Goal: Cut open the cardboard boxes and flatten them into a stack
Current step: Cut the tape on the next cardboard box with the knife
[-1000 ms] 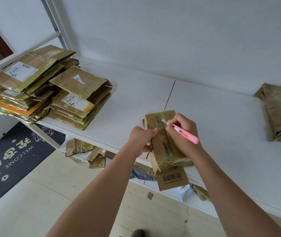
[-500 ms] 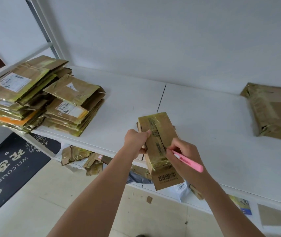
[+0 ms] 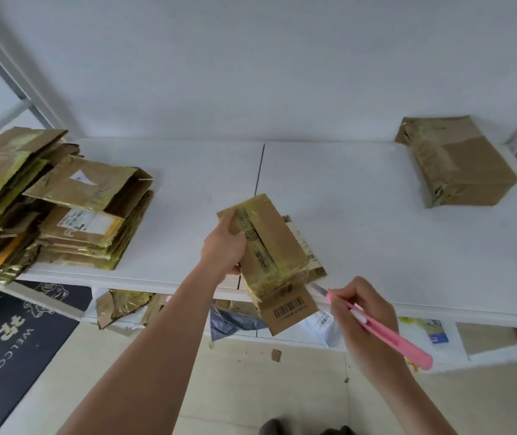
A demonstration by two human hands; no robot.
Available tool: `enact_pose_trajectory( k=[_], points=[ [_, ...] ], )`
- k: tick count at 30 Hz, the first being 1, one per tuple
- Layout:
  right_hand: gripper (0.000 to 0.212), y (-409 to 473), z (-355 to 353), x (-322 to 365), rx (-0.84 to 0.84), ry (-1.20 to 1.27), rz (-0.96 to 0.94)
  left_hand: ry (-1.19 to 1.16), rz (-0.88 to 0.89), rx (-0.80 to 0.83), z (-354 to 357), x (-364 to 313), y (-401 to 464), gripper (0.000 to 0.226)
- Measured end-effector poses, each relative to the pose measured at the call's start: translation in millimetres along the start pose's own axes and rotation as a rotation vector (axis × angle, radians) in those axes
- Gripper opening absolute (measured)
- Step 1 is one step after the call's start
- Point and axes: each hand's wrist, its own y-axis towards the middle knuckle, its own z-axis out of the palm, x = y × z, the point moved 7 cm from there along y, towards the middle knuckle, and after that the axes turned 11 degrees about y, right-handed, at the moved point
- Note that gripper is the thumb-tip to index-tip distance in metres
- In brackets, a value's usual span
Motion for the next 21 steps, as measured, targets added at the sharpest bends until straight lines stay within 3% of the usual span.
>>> enact_pose_trajectory(
  k=[5, 7, 9, 11, 12, 15, 17, 21],
  points=[
    [0.013, -10, -33, -6, -0.312, 0.057, 0.045, 0.128, 0.042, -0.037, 15, -19, -19, 0.048],
    [0.017, -10, -38, -5, -0.392, 0.120, 0.052, 0.470, 0.137, -0.140, 20, -38, -30, 0.023],
    [0.017, -6, -43, -10, -0.443, 0.187, 0.094, 0.893, 0.247, -0.266, 29, -54, -38, 0.028],
    [0.012, -2, -48, -17, -0.465, 0.233, 0.147, 1.085, 0.430, -0.360, 42, -68, -41, 0.029],
    [0.010, 0, -50, -19, -0.474, 0.254, 0.158, 1.104, 0.536, -0.352, 51, -70, -39, 0.031],
    [0.005, 1, -55, -17, -0.523, 0.272, 0.126, 1.008, 0.766, -0.145, 74, -65, -29, 0.064],
    [0.004, 1, -59, -19, -0.564, 0.263, 0.116, 0.926, 0.786, -0.105, 78, -63, -24, 0.065],
    [0.006, 5, -61, -34, -0.610, 0.344, 0.166, 0.768, 0.724, -0.217, 78, -66, -19, 0.061]
  ],
)
